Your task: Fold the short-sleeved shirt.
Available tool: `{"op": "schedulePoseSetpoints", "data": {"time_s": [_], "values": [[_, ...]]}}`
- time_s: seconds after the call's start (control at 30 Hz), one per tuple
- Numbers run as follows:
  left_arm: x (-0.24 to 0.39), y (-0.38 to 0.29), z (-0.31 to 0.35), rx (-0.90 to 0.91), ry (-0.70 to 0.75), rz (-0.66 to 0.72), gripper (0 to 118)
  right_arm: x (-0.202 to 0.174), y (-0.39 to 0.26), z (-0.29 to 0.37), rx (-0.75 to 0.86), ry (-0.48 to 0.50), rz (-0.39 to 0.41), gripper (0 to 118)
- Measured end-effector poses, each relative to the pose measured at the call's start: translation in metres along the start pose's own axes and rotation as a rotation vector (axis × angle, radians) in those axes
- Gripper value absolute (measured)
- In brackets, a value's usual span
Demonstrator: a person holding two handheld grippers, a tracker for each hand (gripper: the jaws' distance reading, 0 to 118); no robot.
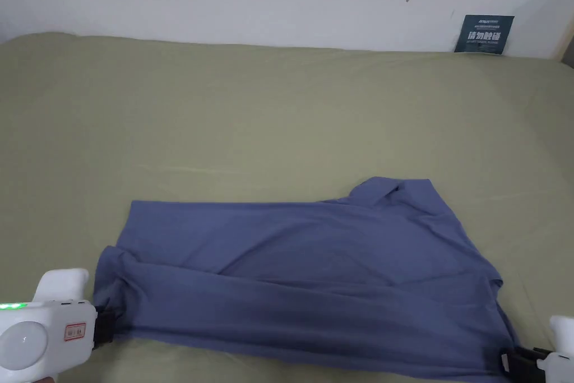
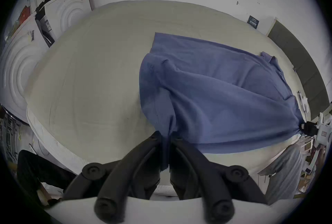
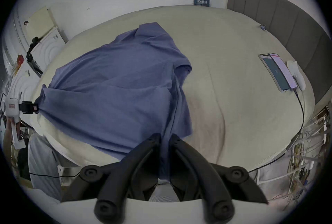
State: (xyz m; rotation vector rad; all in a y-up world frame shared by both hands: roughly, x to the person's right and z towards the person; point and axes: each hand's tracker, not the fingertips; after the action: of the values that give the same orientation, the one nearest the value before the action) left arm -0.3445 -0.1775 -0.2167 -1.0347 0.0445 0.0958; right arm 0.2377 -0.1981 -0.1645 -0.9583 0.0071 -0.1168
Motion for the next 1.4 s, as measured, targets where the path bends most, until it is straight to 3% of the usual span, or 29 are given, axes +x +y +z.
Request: {"op": "schedulePoseSetpoints", "data": {"time_s": [0.03, 0.07, 0.1, 0.13, 0.17, 0.23, 0.27, 0.3, 0.33, 0.37, 0.4, 0.43, 0.47, 0.67, 0.73, 0.77, 0.83, 0.87, 0.93, 1.0, 1.13, 1.17, 1.27, 1.3, 1.33, 1.4], "values": [[0.000, 0.001, 0.002, 0.007, -0.018, 0.003, 12, -0.001, 0.003, 0.002, 0.001, -0.003, 0.002, 24], [0.000, 0.004, 0.005, 0.005, -0.029, 0.000, 32, -0.001, 0.009, 0.005, 0.011, -0.019, 0.009, 47], [0.001, 0.006, 0.007, 0.005, -0.012, -0.004, 84, 0.000, 0.014, 0.007, 0.022, -0.029, 0.020, 94], [0.001, 0.010, 0.007, 0.014, 0.004, -0.012, 117, -0.001, 0.021, 0.008, 0.042, -0.035, 0.030, 118], [-0.001, 0.014, 0.009, 0.028, 0.008, -0.014, 118, 0.000, 0.032, 0.019, 0.171, -0.042, 0.002, 113], [0.001, 0.025, 0.013, 0.074, 0.018, -0.009, 102, 0.002, 0.051, 0.021, 0.093, -0.043, 0.046, 107], [0.002, 0.032, 0.012, 0.087, 0.019, 0.001, 93, 0.003, 0.059, 0.023, 0.124, -0.047, 0.045, 105], [0.003, 0.042, 0.012, 0.107, 0.007, 0.004, 74, 0.003, 0.067, 0.023, 0.155, -0.046, 0.042, 94], [0.004, 0.052, 0.007, 0.114, 0.008, 0.001, 49, -0.007, 0.073, 0.008, 0.150, -0.049, 0.047, 73], [0.007, 0.062, 0.001, 0.128, 0.019, -0.002, 16, -0.009, 0.083, 0.003, 0.157, -0.054, 0.051, 39], [0.009, 0.072, -0.007, 0.134, 0.021, -0.004, 1, -0.011, 0.091, -0.003, 0.166, -0.060, 0.053, 0], [0.010, 0.084, -0.013, 0.144, 0.024, -0.003, 1, -0.012, 0.100, -0.009, 0.219, -0.097, 0.043, 0], [0.011, 0.096, -0.023, 0.135, 0.020, -0.004, 1, -0.014, 0.112, -0.022, 0.181, -0.062, 0.062, 0], [0.018, 0.158, -0.077, 0.093, 0.037, 0.007, 1, -0.014, 0.167, -0.065, 0.175, -0.071, 0.083, 0], [0.019, 0.176, -0.092, 0.082, 0.050, 0.001, 3, -0.022, 0.179, -0.072, 0.178, -0.105, 0.103, 0], [0.019, 0.183, -0.104, 0.064, 0.061, -0.008, 12, -0.022, 0.185, -0.077, 0.159, -0.100, 0.104, 0], [0.020, 0.196, -0.117, 0.026, 0.089, 0.001, 93, -0.023, 0.191, -0.086, 0.142, -0.103, 0.102, 0], [0.019, 0.197, -0.127, 0.000, 0.119, 0.001, 116, -0.009, 0.200, -0.099, 0.116, -0.095, 0.088, 0], [0.019, 0.196, -0.150, -0.056, 0.154, -0.029, 118, -0.003, 0.204, -0.106, 0.102, -0.100, 0.089, 0], [0.015, 0.200, -0.159, -0.064, 0.191, -0.062, 109, -0.002, 0.204, -0.111, 0.091, -0.110, 0.089, 0], [0.020, 0.204, -0.141, -0.061, 0.159, -0.053, 104, 0.007, 0.207, -0.119, 0.070, -0.126, 0.095, 0], [0.021, 0.205, -0.134, -0.056, 0.112, -0.055, 93, 0.009, 0.208, -0.120, 0.063, -0.122, 0.089, 0], [0.028, 0.200, -0.126, -0.025, 0.077, -0.075, 12, 0.010, 0.214, -0.123, 0.055, -0.102, 0.079, 1], [0.031, 0.198, -0.125, -0.022, 0.067, -0.077, 3, 0.010, 0.216, -0.124, 0.057, -0.093, 0.074, 12], [0.033, 0.197, -0.130, -0.027, 0.083, -0.089, 3, 0.009, 0.219, -0.125, 0.052, -0.081, 0.070, 40], [0.033, 0.195, -0.141, -0.035, 0.097, -0.124, 3, 0.007, 0.224, -0.135, -0.007, -0.041, 0.060, 118]]}}
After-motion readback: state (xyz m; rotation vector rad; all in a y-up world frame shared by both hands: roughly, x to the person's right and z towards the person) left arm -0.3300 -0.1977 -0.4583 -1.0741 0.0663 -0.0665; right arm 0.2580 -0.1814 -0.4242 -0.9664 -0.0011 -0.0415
